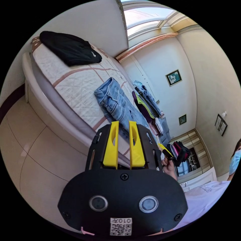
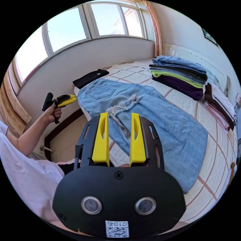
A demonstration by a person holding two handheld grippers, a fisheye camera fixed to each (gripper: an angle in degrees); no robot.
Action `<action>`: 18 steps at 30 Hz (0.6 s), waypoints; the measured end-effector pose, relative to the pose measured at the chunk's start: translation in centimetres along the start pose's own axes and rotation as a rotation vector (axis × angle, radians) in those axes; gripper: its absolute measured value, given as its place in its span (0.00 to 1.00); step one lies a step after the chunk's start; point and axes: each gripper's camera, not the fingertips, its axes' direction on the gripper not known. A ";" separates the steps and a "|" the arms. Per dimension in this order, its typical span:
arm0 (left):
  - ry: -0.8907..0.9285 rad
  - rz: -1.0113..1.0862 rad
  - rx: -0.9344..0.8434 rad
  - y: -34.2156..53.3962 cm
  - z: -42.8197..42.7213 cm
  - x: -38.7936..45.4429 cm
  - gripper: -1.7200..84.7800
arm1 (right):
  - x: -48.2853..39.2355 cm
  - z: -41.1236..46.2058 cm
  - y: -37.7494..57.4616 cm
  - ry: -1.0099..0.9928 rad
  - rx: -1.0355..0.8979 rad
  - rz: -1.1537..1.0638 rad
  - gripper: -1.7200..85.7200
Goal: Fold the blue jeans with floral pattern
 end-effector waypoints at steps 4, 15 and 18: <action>-0.074 0.095 -0.032 -1.4 -4.2 0.5 0.09 | -2.9 4.7 -2.6 0.112 -0.117 -0.102 0.16; 0.013 0.120 -0.068 -3.4 -6.1 2.7 0.09 | 2.4 -1.4 -3.7 0.108 0.038 0.102 0.08; 0.034 0.119 -0.058 -3.2 -5.8 4.0 0.09 | 5.7 -9.6 -2.1 0.255 0.160 0.137 0.08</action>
